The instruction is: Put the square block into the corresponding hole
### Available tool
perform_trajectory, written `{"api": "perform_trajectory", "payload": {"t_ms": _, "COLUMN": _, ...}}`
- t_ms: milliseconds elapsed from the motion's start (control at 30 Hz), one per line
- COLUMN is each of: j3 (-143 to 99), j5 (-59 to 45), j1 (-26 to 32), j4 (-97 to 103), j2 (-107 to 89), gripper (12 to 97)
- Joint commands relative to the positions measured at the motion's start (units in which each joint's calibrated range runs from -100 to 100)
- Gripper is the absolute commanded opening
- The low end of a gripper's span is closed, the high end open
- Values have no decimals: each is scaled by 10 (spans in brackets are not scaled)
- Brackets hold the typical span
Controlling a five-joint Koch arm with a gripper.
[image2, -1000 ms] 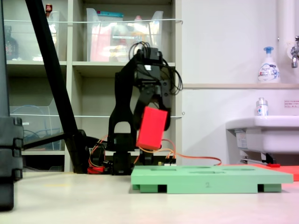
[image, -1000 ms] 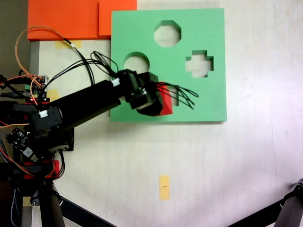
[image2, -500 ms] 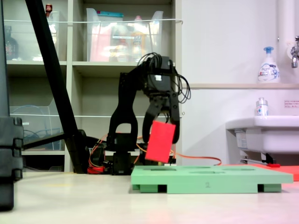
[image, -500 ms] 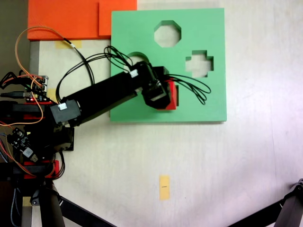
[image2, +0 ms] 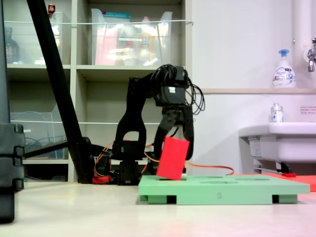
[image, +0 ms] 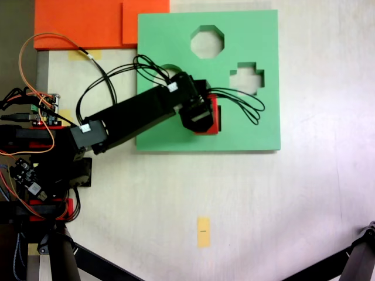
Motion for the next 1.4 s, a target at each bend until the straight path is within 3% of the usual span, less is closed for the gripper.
{"api": "perform_trajectory", "payload": {"t_ms": 0, "j3": 49, "j5": 4, "j1": 5, "j4": -1, "j2": 4, "gripper": 256}}
{"api": "perform_trajectory", "payload": {"t_ms": 533, "j3": 76, "j5": 16, "j1": 15, "j4": 4, "j2": 96, "gripper": 261}}
{"api": "perform_trajectory", "payload": {"t_ms": 667, "j3": 75, "j5": 15, "j1": 18, "j4": 4, "j2": 118, "gripper": 295}}
{"api": "perform_trajectory", "payload": {"t_ms": 833, "j3": 41, "j5": 11, "j1": 16, "j4": 4, "j2": 143, "gripper": 546}}
{"api": "perform_trajectory", "payload": {"t_ms": 933, "j3": -5, "j5": 10, "j1": 15, "j4": 10, "j2": 114, "gripper": 563}}
{"api": "perform_trajectory", "payload": {"t_ms": 1033, "j3": -30, "j5": 0, "j1": 15, "j4": 24, "j2": 68, "gripper": 731}}
{"api": "perform_trajectory", "payload": {"t_ms": 1367, "j3": -34, "j5": -58, "j1": -3, "j4": 17, "j2": -237, "gripper": 743}}
